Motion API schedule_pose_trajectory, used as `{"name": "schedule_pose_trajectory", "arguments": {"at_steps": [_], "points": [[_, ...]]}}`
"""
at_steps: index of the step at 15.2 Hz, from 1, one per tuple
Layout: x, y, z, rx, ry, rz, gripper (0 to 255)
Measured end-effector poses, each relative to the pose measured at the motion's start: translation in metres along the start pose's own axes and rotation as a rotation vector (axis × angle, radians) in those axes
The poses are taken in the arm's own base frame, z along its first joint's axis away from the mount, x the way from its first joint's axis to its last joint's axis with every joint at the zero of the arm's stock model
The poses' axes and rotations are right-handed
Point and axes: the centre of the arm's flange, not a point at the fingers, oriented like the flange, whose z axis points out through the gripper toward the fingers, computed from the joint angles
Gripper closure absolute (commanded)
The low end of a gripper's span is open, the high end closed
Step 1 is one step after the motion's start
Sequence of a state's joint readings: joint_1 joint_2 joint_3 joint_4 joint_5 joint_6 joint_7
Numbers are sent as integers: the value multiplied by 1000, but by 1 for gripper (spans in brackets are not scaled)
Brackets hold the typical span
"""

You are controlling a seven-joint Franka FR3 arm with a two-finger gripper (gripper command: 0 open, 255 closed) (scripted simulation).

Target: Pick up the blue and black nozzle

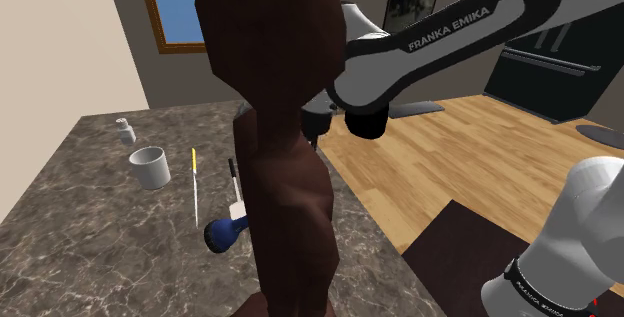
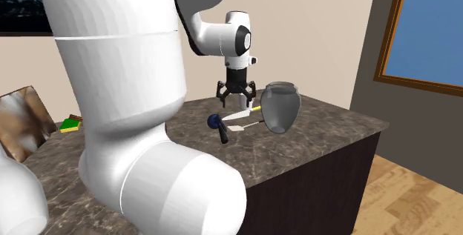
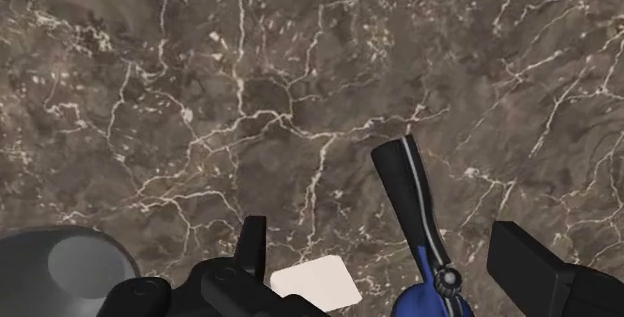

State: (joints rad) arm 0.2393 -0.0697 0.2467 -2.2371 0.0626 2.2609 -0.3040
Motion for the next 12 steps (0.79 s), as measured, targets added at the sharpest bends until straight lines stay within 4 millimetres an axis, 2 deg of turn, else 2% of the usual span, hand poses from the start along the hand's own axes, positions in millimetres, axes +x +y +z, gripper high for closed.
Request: {"name": "schedule_pose_trajectory", "arguments": {"at_steps": [8, 10, 12], "points": [[70, -51, 50, 27, 24, -182, 0], [80, -65, 61, 32, 29, -222, 0], [87, -68, 71, 34, 31, -234, 0]]}}
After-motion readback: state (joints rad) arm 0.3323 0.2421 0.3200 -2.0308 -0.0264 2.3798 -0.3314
